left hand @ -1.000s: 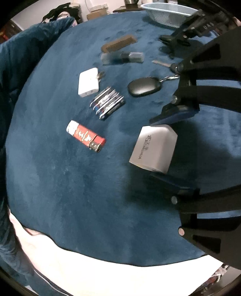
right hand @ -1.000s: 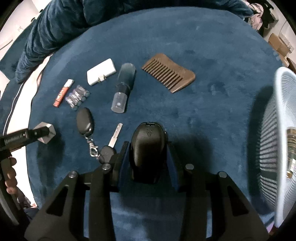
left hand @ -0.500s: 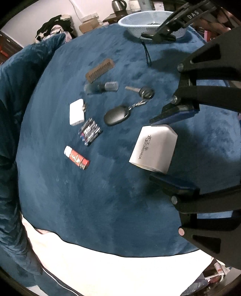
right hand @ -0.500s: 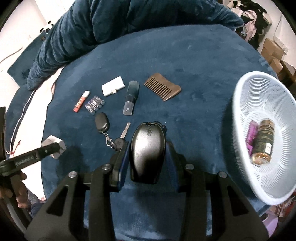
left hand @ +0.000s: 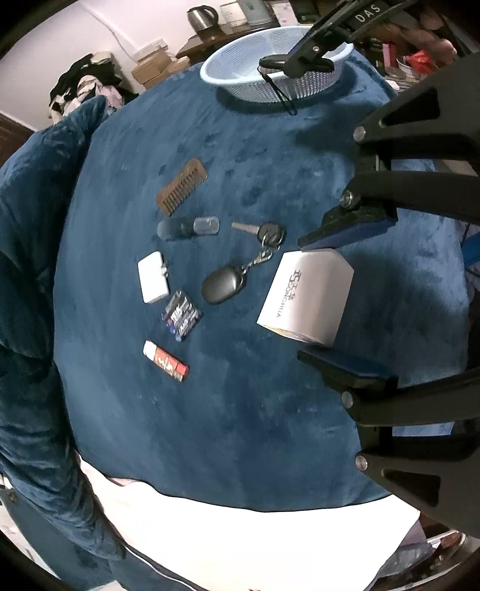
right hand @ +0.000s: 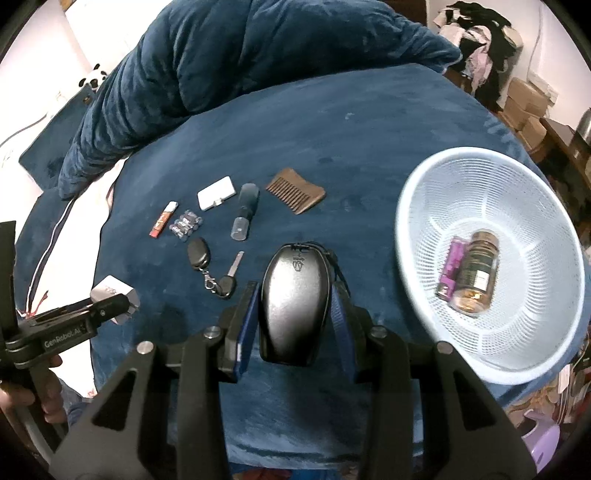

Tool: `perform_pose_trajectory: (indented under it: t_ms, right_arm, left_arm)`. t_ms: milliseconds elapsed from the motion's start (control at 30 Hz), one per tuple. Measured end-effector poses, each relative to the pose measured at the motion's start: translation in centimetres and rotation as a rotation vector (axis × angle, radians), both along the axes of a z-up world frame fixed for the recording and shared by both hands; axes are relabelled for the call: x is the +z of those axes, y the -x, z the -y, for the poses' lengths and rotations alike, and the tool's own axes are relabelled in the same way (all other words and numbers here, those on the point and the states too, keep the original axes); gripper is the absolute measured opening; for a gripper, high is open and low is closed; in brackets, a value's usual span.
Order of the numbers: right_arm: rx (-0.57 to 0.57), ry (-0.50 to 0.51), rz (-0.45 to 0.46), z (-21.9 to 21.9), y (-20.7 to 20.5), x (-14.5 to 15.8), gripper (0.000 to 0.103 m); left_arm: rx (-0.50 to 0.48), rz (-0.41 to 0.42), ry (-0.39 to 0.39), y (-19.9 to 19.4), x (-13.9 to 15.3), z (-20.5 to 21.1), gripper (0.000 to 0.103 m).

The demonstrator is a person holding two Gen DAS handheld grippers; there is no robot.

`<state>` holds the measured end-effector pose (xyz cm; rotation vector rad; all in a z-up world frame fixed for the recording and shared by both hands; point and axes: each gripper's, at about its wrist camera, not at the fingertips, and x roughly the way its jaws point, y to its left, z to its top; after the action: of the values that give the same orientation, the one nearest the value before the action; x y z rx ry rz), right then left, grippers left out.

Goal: Organize rigid objects
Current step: 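Carry the key fob and white charger over the basket with both tools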

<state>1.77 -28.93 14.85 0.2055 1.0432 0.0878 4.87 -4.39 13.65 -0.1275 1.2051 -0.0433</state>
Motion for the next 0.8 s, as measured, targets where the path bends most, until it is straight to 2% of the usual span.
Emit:
perform_pose_trajectory:
  t_ms: [800]
  right_arm:
    - [-0.130,-0.014,0.040,8.0,2.4,1.4,0.039]
  left_arm:
    - [-0.161,0.036,-0.018,0.3,2.5,9.6,0.054]
